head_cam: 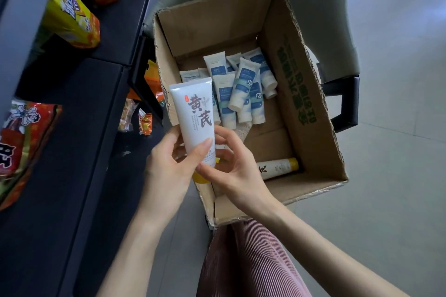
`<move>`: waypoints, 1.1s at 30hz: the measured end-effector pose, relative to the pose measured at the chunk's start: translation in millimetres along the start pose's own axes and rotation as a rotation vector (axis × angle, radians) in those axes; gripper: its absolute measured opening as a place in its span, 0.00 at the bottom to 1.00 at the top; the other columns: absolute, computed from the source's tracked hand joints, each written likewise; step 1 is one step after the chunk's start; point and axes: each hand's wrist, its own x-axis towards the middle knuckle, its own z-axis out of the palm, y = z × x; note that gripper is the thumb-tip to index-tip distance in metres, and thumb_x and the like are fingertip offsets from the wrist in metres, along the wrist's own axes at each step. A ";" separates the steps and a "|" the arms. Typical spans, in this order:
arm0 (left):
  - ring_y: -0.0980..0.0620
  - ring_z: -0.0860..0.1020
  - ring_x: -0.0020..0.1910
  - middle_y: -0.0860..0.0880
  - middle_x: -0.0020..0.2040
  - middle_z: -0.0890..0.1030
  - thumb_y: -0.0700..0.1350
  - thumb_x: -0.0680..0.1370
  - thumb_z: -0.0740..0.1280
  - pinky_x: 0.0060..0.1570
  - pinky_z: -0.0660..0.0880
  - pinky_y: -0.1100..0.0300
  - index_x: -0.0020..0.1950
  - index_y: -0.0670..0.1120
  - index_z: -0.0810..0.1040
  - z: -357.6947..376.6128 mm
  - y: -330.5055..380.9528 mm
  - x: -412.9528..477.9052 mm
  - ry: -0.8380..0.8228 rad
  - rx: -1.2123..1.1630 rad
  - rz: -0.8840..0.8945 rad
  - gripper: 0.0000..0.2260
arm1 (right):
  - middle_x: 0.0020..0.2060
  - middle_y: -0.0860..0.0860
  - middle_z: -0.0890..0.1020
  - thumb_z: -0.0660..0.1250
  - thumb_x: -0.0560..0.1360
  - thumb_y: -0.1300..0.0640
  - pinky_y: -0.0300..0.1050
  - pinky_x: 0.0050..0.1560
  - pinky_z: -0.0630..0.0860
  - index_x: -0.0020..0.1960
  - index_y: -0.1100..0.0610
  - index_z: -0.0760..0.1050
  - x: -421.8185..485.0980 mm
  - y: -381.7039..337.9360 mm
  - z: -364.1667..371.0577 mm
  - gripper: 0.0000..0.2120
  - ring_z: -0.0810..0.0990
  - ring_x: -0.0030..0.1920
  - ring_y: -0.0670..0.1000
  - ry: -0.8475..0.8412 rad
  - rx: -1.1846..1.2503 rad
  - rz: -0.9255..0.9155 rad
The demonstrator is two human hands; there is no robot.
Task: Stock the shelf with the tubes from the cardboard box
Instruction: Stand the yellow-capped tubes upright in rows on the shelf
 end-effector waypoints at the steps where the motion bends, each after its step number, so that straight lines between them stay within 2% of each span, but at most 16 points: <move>1: 0.55 0.82 0.48 0.54 0.49 0.84 0.45 0.72 0.71 0.47 0.79 0.58 0.56 0.53 0.78 0.1 -0.6 0.3 0.009 0.002 -0.008 0.13 | 0.53 0.44 0.80 0.72 0.70 0.60 0.45 0.49 0.80 0.63 0.50 0.70 -0.2 1.0 -0.3 0.24 0.80 0.54 0.50 -0.003 0.006 0.000; 3: 0.54 0.82 0.48 0.53 0.48 0.84 0.45 0.72 0.72 0.46 0.79 0.56 0.56 0.52 0.79 0.7 -0.9 0.6 0.026 0.007 -0.022 0.14 | 0.54 0.45 0.80 0.73 0.70 0.60 0.46 0.50 0.80 0.63 0.51 0.70 -1.0 2.6 -0.8 0.24 0.80 0.55 0.51 -0.010 0.002 0.005; 6: 0.54 0.83 0.45 0.55 0.46 0.85 0.43 0.71 0.72 0.42 0.80 0.60 0.53 0.53 0.80 1.6 -0.4 -0.3 0.044 -0.004 -0.034 0.12 | 0.56 0.45 0.79 0.73 0.71 0.58 0.50 0.54 0.79 0.64 0.50 0.69 -1.7 3.2 -4.0 0.24 0.80 0.56 0.51 -0.054 -0.015 0.028; 9: 0.57 0.83 0.44 0.58 0.46 0.84 0.44 0.71 0.72 0.46 0.80 0.56 0.51 0.56 0.79 -0.7 -0.9 -1.4 0.050 -0.010 -0.044 0.11 | 0.57 0.47 0.78 0.70 0.72 0.54 0.42 0.55 0.77 0.63 0.49 0.71 5.3 3.6 -21.6 0.20 0.78 0.57 0.47 -0.119 -0.103 0.023; 10: 0.57 0.82 0.45 0.59 0.46 0.84 0.46 0.70 0.72 0.47 0.80 0.54 0.50 0.57 0.79 -2.5 -2.0 -1.5 0.061 -0.005 -0.051 0.11 | 0.57 0.47 0.78 0.69 0.73 0.51 0.40 0.56 0.76 0.62 0.48 0.72 10.1 6.0 -31.8 0.18 0.78 0.57 0.46 -0.104 -0.180 0.026; 12: 0.58 0.82 0.45 0.60 0.46 0.84 0.48 0.69 0.72 0.50 0.79 0.51 0.50 0.57 0.79 -6.1 -4.0 -1.7 0.084 -0.003 -0.069 0.11 | 0.58 0.48 0.78 0.66 0.75 0.46 0.42 0.59 0.74 0.61 0.48 0.74 22.9 16.4 -58.4 0.16 0.77 0.58 0.44 -0.026 -0.361 0.077; 14: 0.57 0.82 0.47 0.58 0.48 0.84 0.49 0.67 0.72 0.52 0.79 0.49 0.51 0.56 0.79 -9.1 -5.4 -2.1 0.099 -0.019 -0.089 0.13 | 0.59 0.49 0.76 0.65 0.76 0.46 0.44 0.63 0.71 0.64 0.52 0.73 36.2 30.6 -88.8 0.18 0.75 0.61 0.46 -0.008 -0.586 0.163; 16: 0.56 0.82 0.48 0.54 0.49 0.84 0.49 0.67 0.71 0.53 0.78 0.48 0.52 0.54 0.79 -11.4 -6.3 -3.5 0.105 -0.031 -0.102 0.14 | 0.62 0.54 0.74 0.66 0.76 0.49 0.42 0.63 0.69 0.67 0.55 0.70 46.3 47.2 -115.2 0.22 0.73 0.63 0.51 -0.108 -0.871 0.281; 18: 0.55 0.82 0.49 0.53 0.50 0.84 0.50 0.68 0.71 0.54 0.78 0.47 0.52 0.54 0.79 -12.4 -6.7 -4.7 0.109 -0.034 -0.107 0.14 | 0.65 0.58 0.70 0.66 0.77 0.53 0.47 0.63 0.68 0.70 0.57 0.66 52.0 63.2 -132.7 0.24 0.70 0.65 0.56 -0.279 -1.199 0.433; 20: 0.55 0.82 0.49 0.53 0.50 0.84 0.50 0.67 0.71 0.53 0.78 0.47 0.52 0.53 0.79 -12.2 -6.5 -5.6 0.113 -0.037 -0.108 0.14 | 0.68 0.57 0.67 0.65 0.77 0.57 0.52 0.63 0.69 0.71 0.56 0.64 54.5 75.6 -142.0 0.24 0.66 0.67 0.58 -0.406 -1.469 0.565; 21: 0.55 0.82 0.49 0.54 0.50 0.84 0.50 0.67 0.71 0.53 0.78 0.48 0.52 0.53 0.79 -12.0 -6.4 -5.9 0.112 -0.038 -0.109 0.14 | 0.68 0.57 0.66 0.64 0.77 0.58 0.53 0.64 0.68 0.71 0.55 0.63 55.4 80.8 -144.6 0.24 0.65 0.68 0.58 -0.432 -1.529 0.615; 26: 0.55 0.82 0.49 0.55 0.50 0.84 0.50 0.68 0.75 0.53 0.78 0.47 0.54 0.53 0.79 -10.9 -7.9 -6.5 0.095 -0.030 -0.118 0.16 | 0.67 0.56 0.69 0.63 0.78 0.59 0.51 0.61 0.70 0.70 0.55 0.65 55.1 105.4 -149.7 0.21 0.69 0.66 0.57 -0.509 -1.594 0.678; 31: 0.56 0.82 0.47 0.56 0.48 0.84 0.51 0.67 0.71 0.52 0.79 0.48 0.51 0.55 0.79 -8.5 -9.4 -6.3 0.103 -0.039 -0.128 0.13 | 0.64 0.56 0.71 0.61 0.78 0.61 0.50 0.57 0.72 0.68 0.57 0.67 57.8 115.8 -153.6 0.19 0.73 0.63 0.57 -0.556 -1.620 0.615; 33: 0.56 0.82 0.48 0.55 0.49 0.84 0.50 0.67 0.73 0.52 0.79 0.48 0.51 0.55 0.79 -8.4 -10.1 -6.2 0.101 -0.038 -0.134 0.13 | 0.64 0.57 0.71 0.63 0.77 0.61 0.50 0.58 0.72 0.68 0.57 0.67 59.1 118.1 -157.0 0.19 0.73 0.63 0.58 -0.591 -1.616 0.580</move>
